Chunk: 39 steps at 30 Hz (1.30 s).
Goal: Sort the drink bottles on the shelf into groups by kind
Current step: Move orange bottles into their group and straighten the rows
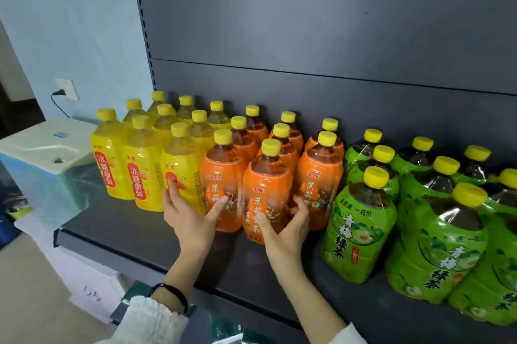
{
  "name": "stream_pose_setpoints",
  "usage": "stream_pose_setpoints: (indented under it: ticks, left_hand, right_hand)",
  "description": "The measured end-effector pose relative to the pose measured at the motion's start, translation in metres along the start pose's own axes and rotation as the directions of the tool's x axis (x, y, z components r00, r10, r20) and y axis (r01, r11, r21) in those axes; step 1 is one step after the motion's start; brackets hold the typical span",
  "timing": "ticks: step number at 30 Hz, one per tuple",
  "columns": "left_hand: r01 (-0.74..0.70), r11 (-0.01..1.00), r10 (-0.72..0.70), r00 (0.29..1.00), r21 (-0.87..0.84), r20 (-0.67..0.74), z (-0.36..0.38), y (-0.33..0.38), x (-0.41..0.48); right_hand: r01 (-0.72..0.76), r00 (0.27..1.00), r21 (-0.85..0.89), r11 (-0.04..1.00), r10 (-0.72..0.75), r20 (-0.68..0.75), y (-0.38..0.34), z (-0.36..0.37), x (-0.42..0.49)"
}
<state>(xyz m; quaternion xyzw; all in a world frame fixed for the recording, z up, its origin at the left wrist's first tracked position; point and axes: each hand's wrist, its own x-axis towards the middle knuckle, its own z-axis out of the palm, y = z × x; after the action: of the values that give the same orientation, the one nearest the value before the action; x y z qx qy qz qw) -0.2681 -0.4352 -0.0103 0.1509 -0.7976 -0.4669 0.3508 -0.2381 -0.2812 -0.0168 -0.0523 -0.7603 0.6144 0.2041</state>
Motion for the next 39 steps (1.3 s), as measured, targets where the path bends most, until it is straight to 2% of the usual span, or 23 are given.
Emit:
stream_pose_setpoints:
  ticks: [5, 8, 11, 16, 20, 24, 29, 39]
  left_hand:
    - [0.095, 0.991, -0.085, 0.990, -0.096, 0.111, -0.020, -0.003, -0.009]
    - [0.144, 0.985, -0.118, 0.961, -0.089, 0.249, -0.043, -0.005, -0.029]
    - [0.102, 0.990, -0.065, 0.938, -0.093, 0.341, -0.062, 0.003, -0.052]
    - [0.021, 0.991, 0.031, 0.923, -0.131, 0.383, -0.075, 0.031, -0.087]
    - [-0.003, 0.983, 0.080, 0.910, -0.186, 0.407, -0.071, 0.053, -0.127]
    - [-0.057, 0.974, 0.157, 0.868, -0.218, 0.471, -0.056, 0.076, -0.174]
    - [-0.111, 0.962, 0.239, 0.787, -0.251, 0.568, -0.023, 0.116, -0.226]
    - [-0.149, 0.940, 0.336, 0.551, -0.306, 0.764, 0.094, 0.196, -0.341]
  right_hand:
    - [-0.025, 0.999, 0.019, 1.000, 0.025, -0.025, 0.005, 0.001, -0.009]
    - [-0.029, 0.999, 0.082, 0.996, 0.031, -0.027, 0.002, -0.002, -0.015]
    - [-0.061, 0.998, 0.135, 0.989, 0.061, 0.001, -0.001, -0.015, -0.021]
    - [-0.043, 0.994, 0.168, 0.985, 0.026, 0.105, -0.011, -0.067, -0.042]
    - [-0.035, 0.984, 0.104, 0.994, 0.017, 0.175, -0.018, -0.132, -0.060]
    - [0.005, 0.979, -0.033, 0.999, 0.002, 0.205, -0.023, -0.217, -0.080]
    - [-0.066, 0.991, -0.154, 0.986, 0.082, 0.101, -0.011, -0.315, -0.088]
    - [-0.186, 0.975, -0.128, 0.974, 0.166, -0.151, 0.043, -0.477, -0.086]
